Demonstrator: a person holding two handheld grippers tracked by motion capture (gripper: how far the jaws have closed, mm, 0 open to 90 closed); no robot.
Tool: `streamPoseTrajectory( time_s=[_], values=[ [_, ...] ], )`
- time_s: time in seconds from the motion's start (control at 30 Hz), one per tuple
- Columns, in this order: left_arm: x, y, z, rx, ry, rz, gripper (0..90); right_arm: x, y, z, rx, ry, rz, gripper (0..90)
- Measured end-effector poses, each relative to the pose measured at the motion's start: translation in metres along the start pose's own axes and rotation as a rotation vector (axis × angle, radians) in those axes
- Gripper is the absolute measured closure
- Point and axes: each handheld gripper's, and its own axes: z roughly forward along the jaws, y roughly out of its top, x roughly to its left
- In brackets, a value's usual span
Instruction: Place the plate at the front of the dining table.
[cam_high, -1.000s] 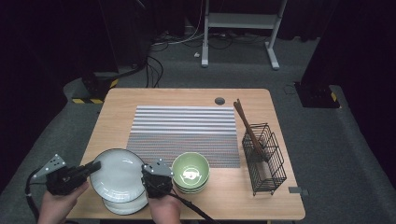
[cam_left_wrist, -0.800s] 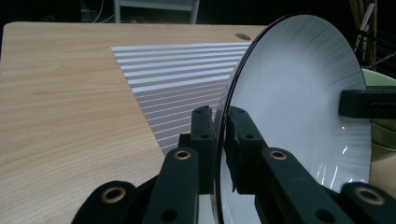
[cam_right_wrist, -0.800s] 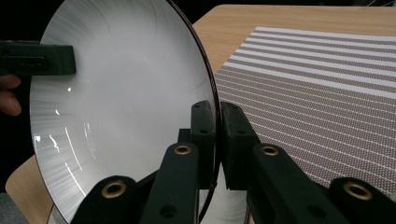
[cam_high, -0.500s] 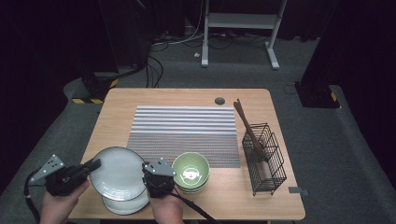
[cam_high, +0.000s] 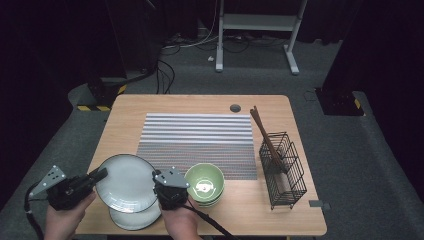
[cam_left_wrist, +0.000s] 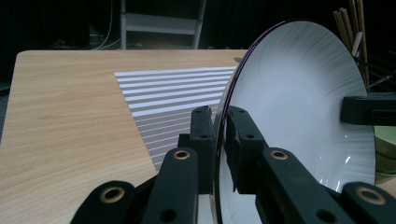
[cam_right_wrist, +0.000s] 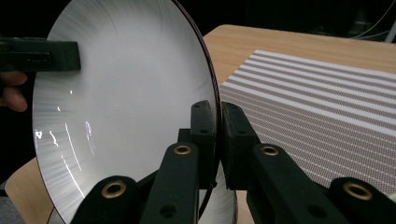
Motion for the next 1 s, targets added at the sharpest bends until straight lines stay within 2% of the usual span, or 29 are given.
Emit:
streamPoseTrajectory(
  time_s=[0.37,0.6,0.8,1.0],
  values=[
    [-0.010,0.006,0.003,-0.004,-0.004,0.018,81.3,-0.008,0.008,-0.008,-0.011,-0.002,-0.018,84.7],
    [-0.018,0.013,-0.001,-0.038,0.007,0.032,81.3,-0.012,0.016,-0.017,-0.046,0.023,-0.047,84.9],
    [-0.027,0.015,0.004,-0.027,0.013,0.041,81.8,-0.023,0.021,-0.019,-0.036,0.035,-0.072,84.9],
    [-0.031,0.025,0.007,-0.012,0.018,0.053,81.6,-0.031,0.027,-0.022,-0.051,0.057,-0.077,85.2]
  ],
)
